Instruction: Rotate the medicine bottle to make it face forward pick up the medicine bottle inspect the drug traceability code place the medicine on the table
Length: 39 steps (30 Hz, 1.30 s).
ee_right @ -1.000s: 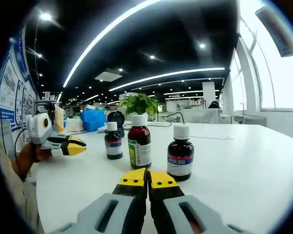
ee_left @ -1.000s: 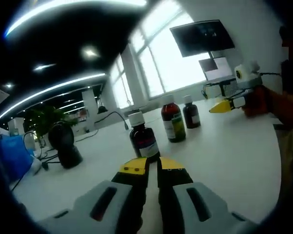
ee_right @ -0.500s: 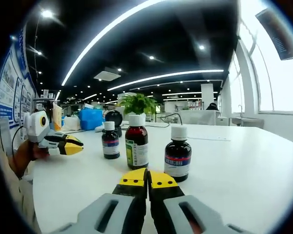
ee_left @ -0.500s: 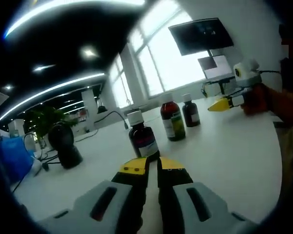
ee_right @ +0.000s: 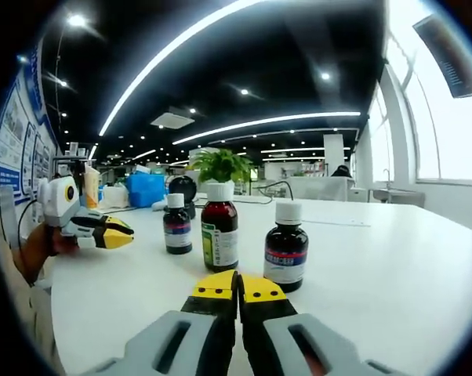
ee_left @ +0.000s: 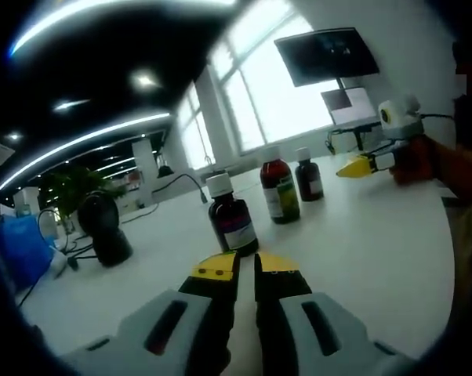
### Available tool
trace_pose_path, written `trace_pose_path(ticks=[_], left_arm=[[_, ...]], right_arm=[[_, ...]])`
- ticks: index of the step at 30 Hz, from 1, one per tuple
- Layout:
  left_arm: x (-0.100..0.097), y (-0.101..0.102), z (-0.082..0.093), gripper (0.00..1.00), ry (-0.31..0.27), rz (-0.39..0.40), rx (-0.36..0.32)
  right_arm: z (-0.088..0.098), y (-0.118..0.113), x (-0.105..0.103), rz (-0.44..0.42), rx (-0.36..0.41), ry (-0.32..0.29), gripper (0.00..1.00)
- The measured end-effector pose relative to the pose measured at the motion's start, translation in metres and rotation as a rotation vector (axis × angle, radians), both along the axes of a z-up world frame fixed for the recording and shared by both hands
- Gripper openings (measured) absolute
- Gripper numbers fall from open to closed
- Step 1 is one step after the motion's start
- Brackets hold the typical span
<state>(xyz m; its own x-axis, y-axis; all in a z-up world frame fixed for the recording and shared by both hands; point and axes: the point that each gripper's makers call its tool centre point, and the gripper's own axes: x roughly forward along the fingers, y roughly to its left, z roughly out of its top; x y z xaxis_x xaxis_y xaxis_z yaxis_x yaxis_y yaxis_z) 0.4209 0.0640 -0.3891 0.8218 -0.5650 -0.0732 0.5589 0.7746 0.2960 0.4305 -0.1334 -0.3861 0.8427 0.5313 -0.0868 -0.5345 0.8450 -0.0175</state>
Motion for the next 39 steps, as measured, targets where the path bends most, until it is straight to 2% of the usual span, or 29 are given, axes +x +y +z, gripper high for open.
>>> trace_pose_path(ticks=[39], left_arm=[[-0.0011,-0.0005,-0.0001,0.0,-0.004,0.004,0.006]], right_arm=[[-0.0025,0.0039,-0.0027,0.0,-0.033,-0.004,0.0]])
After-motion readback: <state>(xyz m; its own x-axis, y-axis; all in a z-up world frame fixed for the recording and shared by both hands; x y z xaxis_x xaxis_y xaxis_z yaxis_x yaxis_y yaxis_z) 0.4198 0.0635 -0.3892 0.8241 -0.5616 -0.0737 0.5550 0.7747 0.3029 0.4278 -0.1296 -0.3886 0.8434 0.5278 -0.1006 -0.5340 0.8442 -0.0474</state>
